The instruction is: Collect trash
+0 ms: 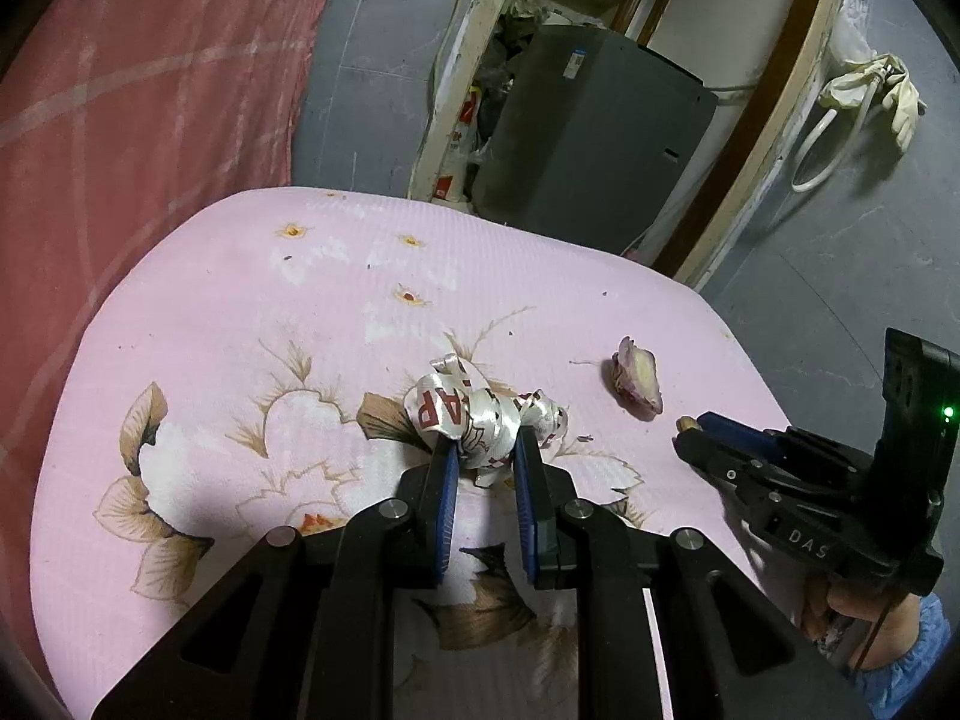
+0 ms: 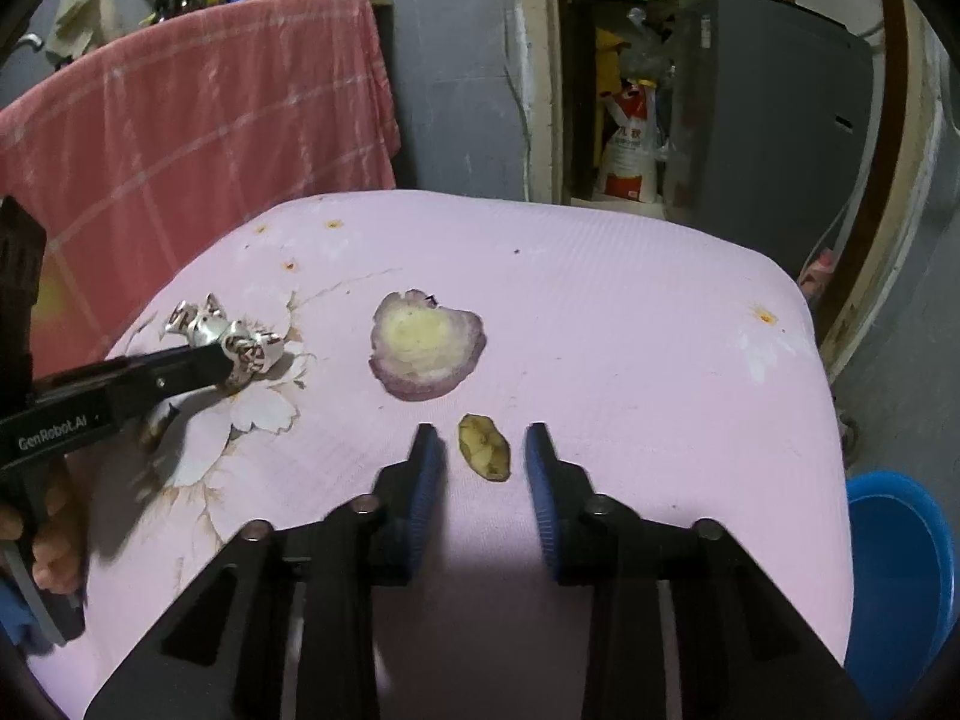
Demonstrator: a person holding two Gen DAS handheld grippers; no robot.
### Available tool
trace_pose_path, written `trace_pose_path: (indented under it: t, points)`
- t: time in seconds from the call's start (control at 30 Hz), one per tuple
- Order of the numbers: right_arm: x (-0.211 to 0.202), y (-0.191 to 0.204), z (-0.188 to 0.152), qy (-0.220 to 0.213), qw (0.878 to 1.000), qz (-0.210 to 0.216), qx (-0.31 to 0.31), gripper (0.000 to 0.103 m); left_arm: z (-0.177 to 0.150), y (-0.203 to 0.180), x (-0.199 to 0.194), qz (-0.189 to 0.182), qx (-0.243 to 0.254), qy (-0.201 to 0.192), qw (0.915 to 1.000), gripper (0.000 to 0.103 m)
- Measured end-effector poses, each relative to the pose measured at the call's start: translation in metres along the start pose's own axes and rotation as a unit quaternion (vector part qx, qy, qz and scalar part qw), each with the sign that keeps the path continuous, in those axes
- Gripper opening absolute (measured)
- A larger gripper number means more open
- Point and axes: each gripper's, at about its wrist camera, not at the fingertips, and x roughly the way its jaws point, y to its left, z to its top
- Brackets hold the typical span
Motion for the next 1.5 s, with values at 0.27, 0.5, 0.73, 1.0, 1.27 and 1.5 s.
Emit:
trace_pose_path:
  t: [0.27,0.5,0.73,1.0,1.27,1.5]
  points:
    - [-0.002,0.002,-0.002,-0.017,1.000,-0.007,-0.001,0.012,0.002,-0.001,0.002,-0.001,0.001,0.000,1.0000,0.015]
    - [-0.015,0.002,-0.004,-0.055,0.998,-0.006,0.004,0.012,0.003,-0.001,-0.002,-0.008,0.010,-0.014,0.9998,0.014]
    - [-0.034,-0.001,-0.004,-0.107,0.994,-0.001,0.012,0.012,0.003,0.008,-0.028,-0.005,-0.012,-0.076,0.9970,0.014]
    - [-0.068,0.000,0.001,-0.195,0.981,0.003,0.015,0.012,0.008,0.004,-0.052,0.008,0.002,-0.130,0.9914,0.014]
    - [-0.111,-0.005,-0.003,-0.280,0.960,-0.011,0.025,0.012,0.011,-0.038,-0.067,-0.014,0.035,-0.177,0.9834,0.015]
    - [-0.153,-0.023,-0.017,-0.346,0.937,-0.034,0.044,0.012,0.014,-0.098,-0.074,-0.041,0.083,-0.219,0.9713,0.015]
